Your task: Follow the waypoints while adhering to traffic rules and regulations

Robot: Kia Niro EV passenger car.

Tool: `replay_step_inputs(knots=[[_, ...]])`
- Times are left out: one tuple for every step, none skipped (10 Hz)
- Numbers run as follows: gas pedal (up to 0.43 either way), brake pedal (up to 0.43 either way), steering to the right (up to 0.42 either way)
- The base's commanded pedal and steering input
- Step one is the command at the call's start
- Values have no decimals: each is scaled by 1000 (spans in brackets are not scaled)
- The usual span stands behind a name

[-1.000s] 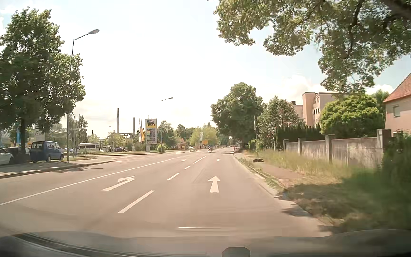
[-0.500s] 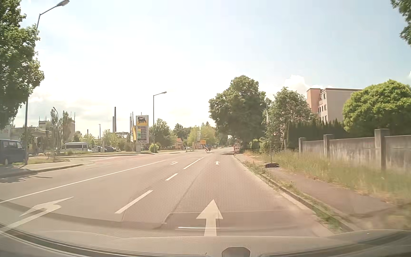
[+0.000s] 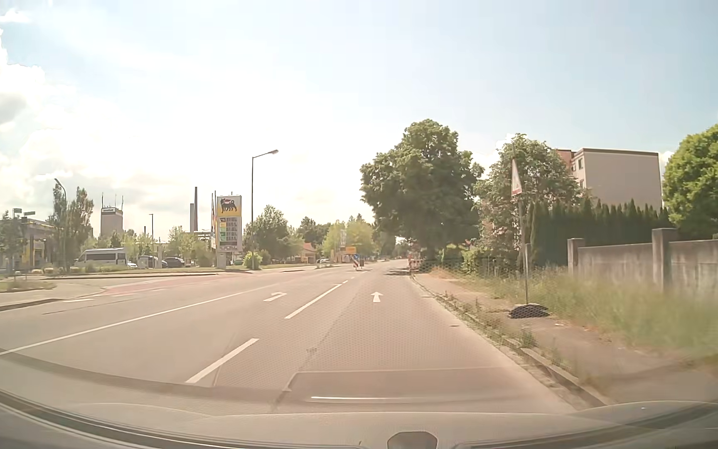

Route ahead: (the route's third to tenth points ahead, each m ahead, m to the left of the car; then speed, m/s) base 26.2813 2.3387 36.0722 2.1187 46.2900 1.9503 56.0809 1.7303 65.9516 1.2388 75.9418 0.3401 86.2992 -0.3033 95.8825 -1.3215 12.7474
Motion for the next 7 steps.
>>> replay_step_inputs(knots=[[197, 0, 3], [197, 0, 3], [189, 0, 3], [189, 0, 3], [169, 0, 3], [157, 0, 3], [138, 0, 3]])
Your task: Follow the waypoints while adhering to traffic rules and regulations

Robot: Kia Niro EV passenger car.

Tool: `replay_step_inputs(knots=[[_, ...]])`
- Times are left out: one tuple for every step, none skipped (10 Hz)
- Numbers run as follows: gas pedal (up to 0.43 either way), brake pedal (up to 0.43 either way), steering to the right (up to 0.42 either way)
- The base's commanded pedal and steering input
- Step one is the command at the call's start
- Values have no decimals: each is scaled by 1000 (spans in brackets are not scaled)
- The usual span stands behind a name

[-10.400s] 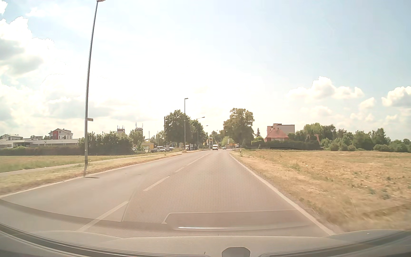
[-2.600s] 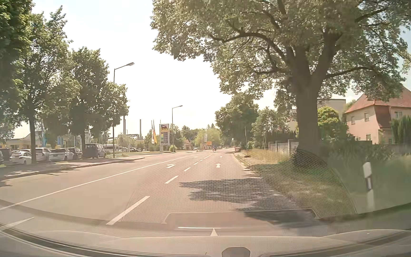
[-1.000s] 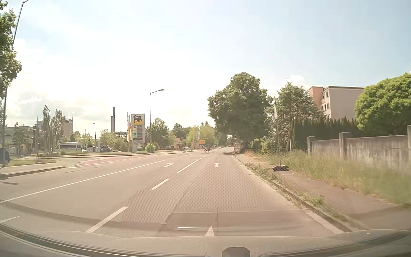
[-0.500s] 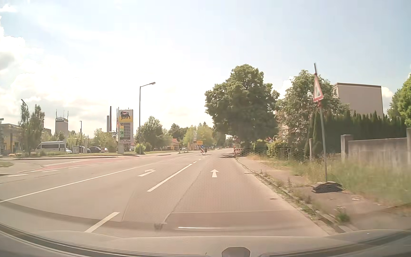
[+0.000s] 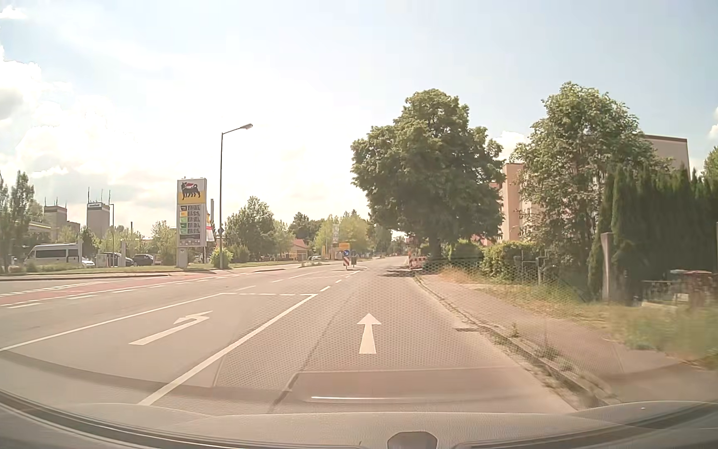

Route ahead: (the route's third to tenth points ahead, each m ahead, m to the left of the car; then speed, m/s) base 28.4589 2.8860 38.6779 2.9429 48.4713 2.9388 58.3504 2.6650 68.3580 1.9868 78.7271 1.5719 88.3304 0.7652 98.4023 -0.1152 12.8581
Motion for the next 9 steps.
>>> replay_step_inputs(knots=[[138, 0, 3], [138, 0, 3], [130, 0, 3], [130, 0, 3], [130, 0, 3], [130, 0, 2], [118, 0, 3], [118, 0, 2], [118, 0, 2]])
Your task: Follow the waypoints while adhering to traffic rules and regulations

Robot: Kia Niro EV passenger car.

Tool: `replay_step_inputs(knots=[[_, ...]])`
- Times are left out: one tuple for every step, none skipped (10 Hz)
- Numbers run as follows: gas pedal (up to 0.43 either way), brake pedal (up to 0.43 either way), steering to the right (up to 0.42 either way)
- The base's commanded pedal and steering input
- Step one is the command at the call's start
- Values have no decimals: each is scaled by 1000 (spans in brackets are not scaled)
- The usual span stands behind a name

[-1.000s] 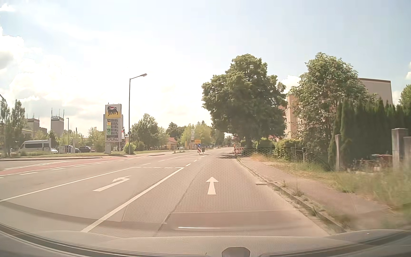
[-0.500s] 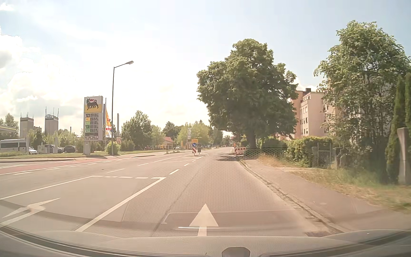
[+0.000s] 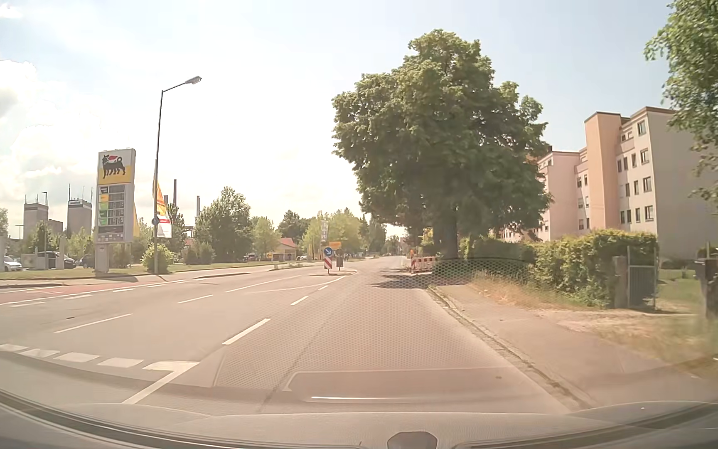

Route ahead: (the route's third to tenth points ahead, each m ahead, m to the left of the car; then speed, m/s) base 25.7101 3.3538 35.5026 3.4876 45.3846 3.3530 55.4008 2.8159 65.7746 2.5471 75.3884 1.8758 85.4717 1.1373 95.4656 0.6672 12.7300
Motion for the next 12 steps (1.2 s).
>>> replay_step_inputs(knots=[[118, 0, 2], [118, 0, 2], [118, 0, 2], [118, 0, 0], [118, 0, -1], [110, 0, -1], [110, 0, -1], [110, 0, -1], [110, 0, 0], [110, 0, 0], [110, 0, 0], [110, 0, 0]])
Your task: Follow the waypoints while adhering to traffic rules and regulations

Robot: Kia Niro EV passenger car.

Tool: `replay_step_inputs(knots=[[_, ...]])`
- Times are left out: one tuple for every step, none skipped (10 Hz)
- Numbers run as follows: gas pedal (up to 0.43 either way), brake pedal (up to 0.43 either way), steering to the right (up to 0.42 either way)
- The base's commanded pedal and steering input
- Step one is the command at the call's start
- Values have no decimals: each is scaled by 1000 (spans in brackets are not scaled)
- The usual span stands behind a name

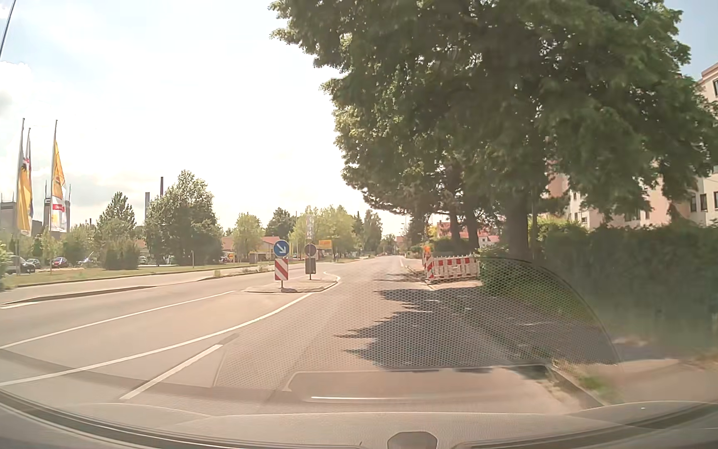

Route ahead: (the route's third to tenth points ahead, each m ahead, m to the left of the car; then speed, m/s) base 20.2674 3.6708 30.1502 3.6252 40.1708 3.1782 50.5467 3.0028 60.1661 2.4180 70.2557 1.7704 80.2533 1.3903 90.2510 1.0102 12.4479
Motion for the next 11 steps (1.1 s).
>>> replay_step_inputs(knots=[[110, 0, 0], [110, 0, 0], [110, 0, -1], [110, 0, -1], [110, 0, 0], [110, 0, -1], [110, 0, 0], [110, 0, -1], [110, 0, -1], [110, 0, -2], [110, 0, -3]])
